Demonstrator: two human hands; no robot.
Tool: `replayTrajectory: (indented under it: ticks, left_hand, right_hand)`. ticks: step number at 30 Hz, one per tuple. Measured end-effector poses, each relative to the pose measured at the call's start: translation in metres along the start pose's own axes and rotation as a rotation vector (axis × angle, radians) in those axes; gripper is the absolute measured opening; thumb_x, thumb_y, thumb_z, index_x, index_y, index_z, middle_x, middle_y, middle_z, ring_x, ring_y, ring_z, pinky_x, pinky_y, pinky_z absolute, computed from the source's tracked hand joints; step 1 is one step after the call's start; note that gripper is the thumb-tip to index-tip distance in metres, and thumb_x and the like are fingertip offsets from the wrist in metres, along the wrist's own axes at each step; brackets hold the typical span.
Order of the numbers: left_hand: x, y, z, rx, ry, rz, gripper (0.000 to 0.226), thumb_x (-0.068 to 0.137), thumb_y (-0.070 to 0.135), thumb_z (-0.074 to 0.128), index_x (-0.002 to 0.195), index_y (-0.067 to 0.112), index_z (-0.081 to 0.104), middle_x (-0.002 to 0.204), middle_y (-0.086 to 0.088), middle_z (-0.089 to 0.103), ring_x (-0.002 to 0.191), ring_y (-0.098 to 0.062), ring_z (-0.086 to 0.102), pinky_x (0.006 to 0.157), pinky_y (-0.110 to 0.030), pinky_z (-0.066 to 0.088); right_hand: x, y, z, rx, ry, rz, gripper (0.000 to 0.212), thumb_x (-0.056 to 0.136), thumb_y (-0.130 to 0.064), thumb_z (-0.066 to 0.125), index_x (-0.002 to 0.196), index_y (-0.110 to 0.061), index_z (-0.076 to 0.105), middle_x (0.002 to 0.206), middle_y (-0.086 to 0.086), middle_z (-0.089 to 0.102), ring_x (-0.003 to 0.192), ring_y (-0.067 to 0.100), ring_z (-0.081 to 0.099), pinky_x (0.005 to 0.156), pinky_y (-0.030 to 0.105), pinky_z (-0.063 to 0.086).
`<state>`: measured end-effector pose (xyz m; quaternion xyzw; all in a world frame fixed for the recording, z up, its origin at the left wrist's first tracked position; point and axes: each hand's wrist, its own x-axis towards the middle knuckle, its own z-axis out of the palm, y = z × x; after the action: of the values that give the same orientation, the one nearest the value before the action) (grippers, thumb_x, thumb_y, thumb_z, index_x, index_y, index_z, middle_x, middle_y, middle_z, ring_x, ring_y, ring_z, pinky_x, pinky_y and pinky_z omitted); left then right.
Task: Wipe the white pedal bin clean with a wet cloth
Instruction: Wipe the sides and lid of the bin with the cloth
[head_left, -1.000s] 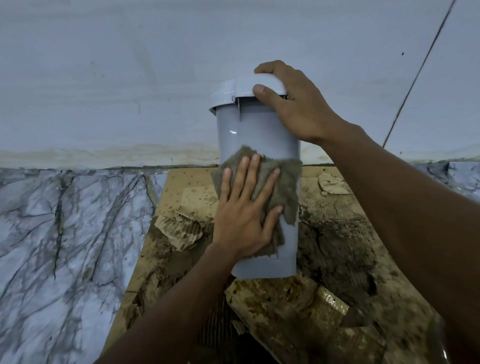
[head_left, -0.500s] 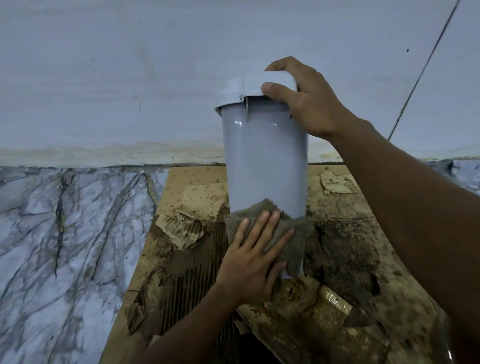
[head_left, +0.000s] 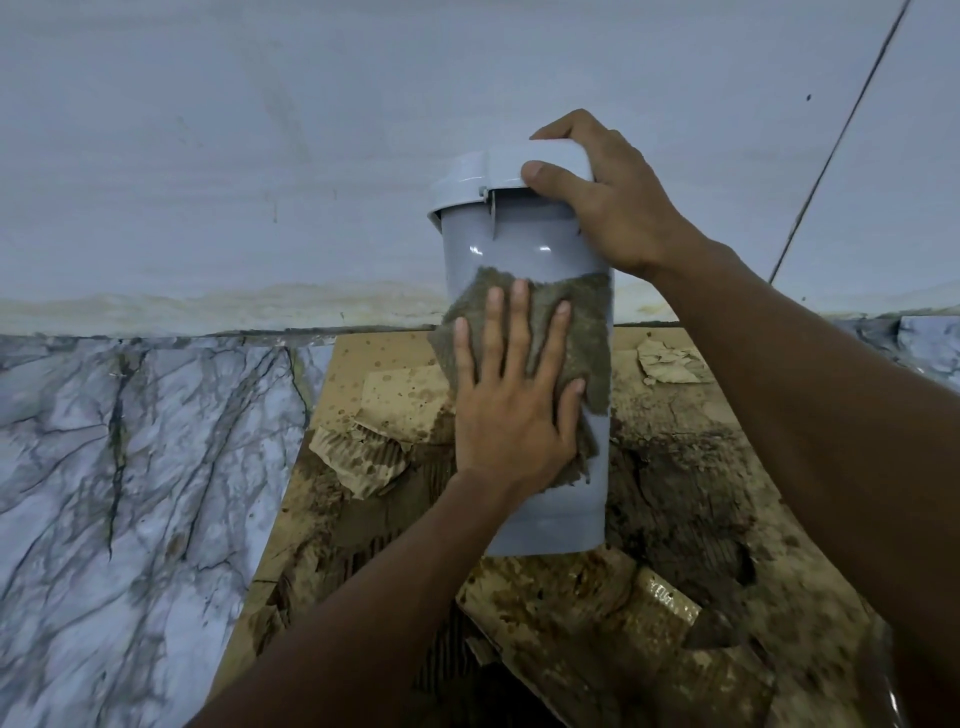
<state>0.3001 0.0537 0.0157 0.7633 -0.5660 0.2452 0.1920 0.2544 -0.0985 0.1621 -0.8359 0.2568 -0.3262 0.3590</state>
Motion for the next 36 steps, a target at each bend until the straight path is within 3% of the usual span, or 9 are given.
replayTrajectory:
  ticks: [5,10,12,17,20,23,27,32,36]
  left_hand:
    - [-0.055,0.021,0.021,0.030,-0.187,0.369,0.065,0.106,0.049,0.033,0.162,0.019,0.022,0.171,-0.012,0.002,0.158,-0.029,-0.007,0.124,-0.051,-0.014]
    - [-0.102,0.002,0.031,0.085,-0.208,0.614,0.058,0.106,0.046,0.038,0.157,0.019,0.037,0.169,-0.011,0.018,0.158,-0.028,0.008,0.128,-0.048,0.002]
    - [-0.106,-0.020,0.027,0.068,-0.164,0.556,0.062,0.104,0.049,0.042,0.159,0.023,0.032,0.170,-0.009,0.015,0.158,-0.027,0.009,0.128,-0.047,0.002]
    - [-0.076,-0.054,0.016,-0.090,-0.035,0.166,0.069,0.102,0.055,0.038,0.161,0.026,0.017,0.171,-0.011,-0.004,0.158,-0.034,-0.002,0.127,-0.053,0.003]
    - [-0.024,-0.040,0.006,-0.184,0.057,-0.016,0.069,0.102,0.049,0.044,0.161,0.019,0.023,0.169,-0.021,0.004,0.157,-0.040,-0.002,0.126,-0.059,0.008]
    - [0.012,-0.017,-0.001,-0.112,0.101,-0.153,0.067,0.104,0.048,0.040,0.161,0.016,0.025,0.168,-0.022,0.010,0.156,-0.041,0.002,0.124,-0.060,0.011]
    - [0.008,-0.002,0.000,-0.001,0.061,-0.065,0.067,0.105,0.050,0.037,0.162,0.018,0.023,0.169,-0.017,0.010,0.157,-0.039,0.003,0.125,-0.061,0.006]
    - [-0.047,-0.010,0.016,-0.004,0.032,0.151,0.070,0.100,0.049,0.053,0.159,0.021,0.031,0.169,-0.013,0.015,0.157,-0.033,0.007,0.125,-0.057,0.001]
    - [-0.060,-0.018,0.018,-0.334,0.121,-0.137,0.069,0.101,0.044,0.048,0.160,0.021,0.022,0.170,-0.016,0.006,0.157,-0.036,0.003,0.125,-0.057,0.013]
  right_hand:
    - [0.000,-0.003,0.002,0.017,0.000,0.000,0.044,0.074,-0.066,0.055,0.107,-0.036,0.057,0.105,-0.010,0.056,0.109,0.016,0.054,0.087,0.038,0.051]
    - [-0.002,-0.003,0.003,0.016,-0.013,0.007,0.046,0.075,-0.066,0.055,0.109,-0.036,0.058,0.103,-0.012,0.053,0.111,0.017,0.053,0.090,0.043,0.052]
    - [-0.002,-0.004,0.004,0.013,-0.012,0.011,0.048,0.075,-0.067,0.055,0.112,-0.036,0.058,0.104,-0.010,0.053,0.111,0.017,0.054,0.091,0.044,0.052]
    - [0.001,-0.004,0.008,-0.008,0.007,-0.002,0.046,0.085,-0.058,0.056,0.121,-0.029,0.057,0.100,-0.019,0.049,0.117,0.016,0.047,0.099,0.039,0.045]
    - [0.002,-0.003,0.010,-0.034,0.009,-0.010,0.048,0.084,-0.059,0.055,0.123,-0.030,0.056,0.106,-0.013,0.053,0.120,0.016,0.043,0.102,0.035,0.039]
    - [0.001,0.000,0.007,-0.032,0.007,-0.014,0.053,0.080,-0.065,0.052,0.122,-0.032,0.055,0.117,-0.002,0.056,0.120,0.017,0.045,0.101,0.034,0.040]
    - [-0.001,0.004,0.002,-0.019,0.000,-0.023,0.055,0.079,-0.067,0.051,0.121,-0.031,0.055,0.118,-0.001,0.057,0.118,0.017,0.047,0.101,0.036,0.042]
    - [-0.003,0.000,0.003,-0.004,-0.015,-0.001,0.055,0.075,-0.070,0.053,0.118,-0.036,0.056,0.110,-0.006,0.052,0.116,0.019,0.049,0.097,0.043,0.048]
    - [-0.010,-0.003,0.003,-0.004,-0.008,-0.021,0.049,0.082,-0.062,0.057,0.122,-0.032,0.056,0.101,-0.016,0.048,0.113,0.018,0.050,0.094,0.045,0.050]
